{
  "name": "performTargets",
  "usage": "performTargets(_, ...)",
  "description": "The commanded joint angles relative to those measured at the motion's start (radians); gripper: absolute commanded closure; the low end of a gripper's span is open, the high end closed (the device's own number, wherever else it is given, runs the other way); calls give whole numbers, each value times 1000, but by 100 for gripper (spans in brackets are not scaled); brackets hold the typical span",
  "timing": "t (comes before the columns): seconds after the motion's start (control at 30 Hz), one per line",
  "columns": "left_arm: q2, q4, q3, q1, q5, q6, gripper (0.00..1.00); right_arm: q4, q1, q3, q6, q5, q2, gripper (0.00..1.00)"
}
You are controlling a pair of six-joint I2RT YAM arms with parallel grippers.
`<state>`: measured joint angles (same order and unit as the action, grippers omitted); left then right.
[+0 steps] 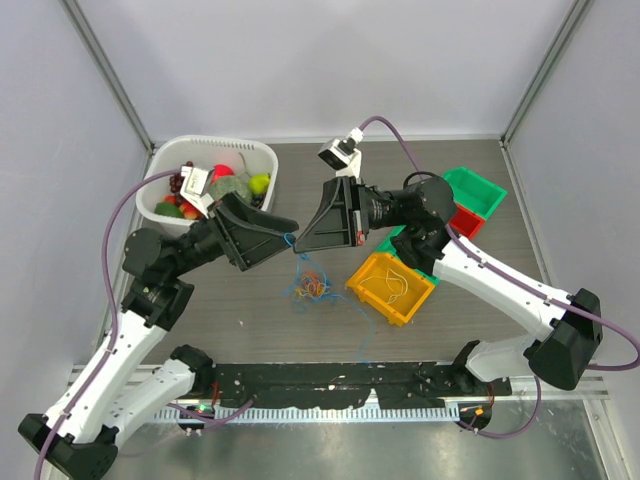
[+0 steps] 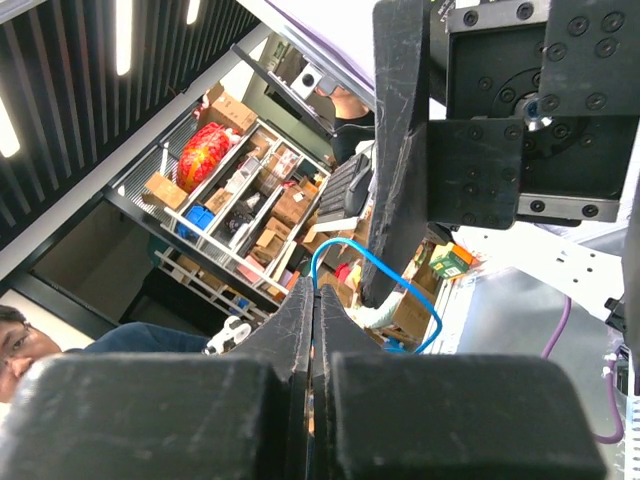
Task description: Untangle the cables
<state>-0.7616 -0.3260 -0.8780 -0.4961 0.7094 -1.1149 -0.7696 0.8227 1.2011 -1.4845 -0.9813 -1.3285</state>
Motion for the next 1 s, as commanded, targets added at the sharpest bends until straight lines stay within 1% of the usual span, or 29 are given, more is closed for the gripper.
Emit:
performTargets(0.0,13,-50,-30,-12,44,27,22,3,-5,17,39,38,22,99)
performTargets(0.07,30,-45,-12,-10,44,33,26,7,-16,12,43,55,26,99)
performTargets(0.13,47,-32,2,-10,41,36,28,7,-26,9,43,69,31,99)
performTargets(0.2,53,-2,1,-10,33,50,27,9,-30,12,41,70,23,99)
performTargets(0.23,51,4,-6,-10,32,58,24,10,-28,17,43,69,20,99)
performTargets(0.33,19,5,-29,-10,15,72,21,-5,-30,17,23,58,11,99)
performTargets(0.43,-19,28,-64,-12,-2,92,20,-17,-30,21,15,53,3,99)
performTargets(0.7,-80,56,-98,-42,-36,139,21,-23,-28,31,10,70,3,99)
performTargets(0.83,-104,84,-113,-65,-45,181,24,-49,-28,31,-8,79,0,99)
performTargets(0.97,-70,56,-79,-65,-42,184,36,-92,-28,34,-39,90,-1,99)
